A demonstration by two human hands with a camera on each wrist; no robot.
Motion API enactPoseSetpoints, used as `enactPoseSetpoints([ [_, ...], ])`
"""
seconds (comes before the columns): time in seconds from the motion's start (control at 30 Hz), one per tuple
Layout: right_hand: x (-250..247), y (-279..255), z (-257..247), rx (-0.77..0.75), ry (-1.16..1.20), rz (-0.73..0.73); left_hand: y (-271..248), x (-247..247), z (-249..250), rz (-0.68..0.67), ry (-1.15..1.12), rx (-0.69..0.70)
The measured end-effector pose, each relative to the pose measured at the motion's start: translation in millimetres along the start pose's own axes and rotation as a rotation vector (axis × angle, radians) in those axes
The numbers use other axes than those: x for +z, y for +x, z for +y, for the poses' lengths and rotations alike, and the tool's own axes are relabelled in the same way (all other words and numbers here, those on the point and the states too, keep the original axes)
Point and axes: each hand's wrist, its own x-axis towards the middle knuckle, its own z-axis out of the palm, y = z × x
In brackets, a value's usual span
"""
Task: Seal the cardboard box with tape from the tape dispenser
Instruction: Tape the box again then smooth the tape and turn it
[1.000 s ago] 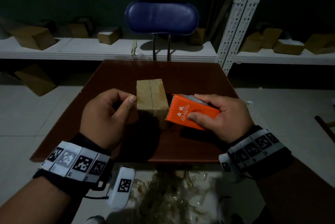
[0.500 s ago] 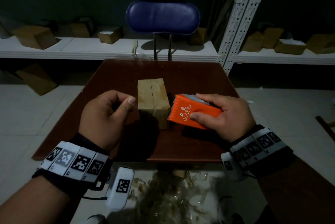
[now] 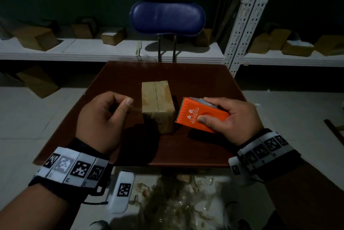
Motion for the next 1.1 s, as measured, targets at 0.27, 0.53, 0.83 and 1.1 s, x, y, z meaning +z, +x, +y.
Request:
enactPoseSetpoints([
  [0.27,-2.3,0.8,0.5,-0.033,-0.087,-0.034,1.1,2.8,-14.2,-0.149,-0.169,-0.101],
  [0.53,-1.9,1.1,-6.4,-0.090,-0.188,-0.001,0.2,5.7,-26.8,-0.247,-0.112,-0.188],
  [0.83,9.3,7.7,-3.0,-0.151,-0.370,0.029,4.8,15.5,-33.3,-0.224,-0.153,-0.262],
  [1.1,16.0,11.0,0.7,-0.144,-0.418,0.058,1.1,28.7,-44.4,-0.185,-0.142,-0.288],
])
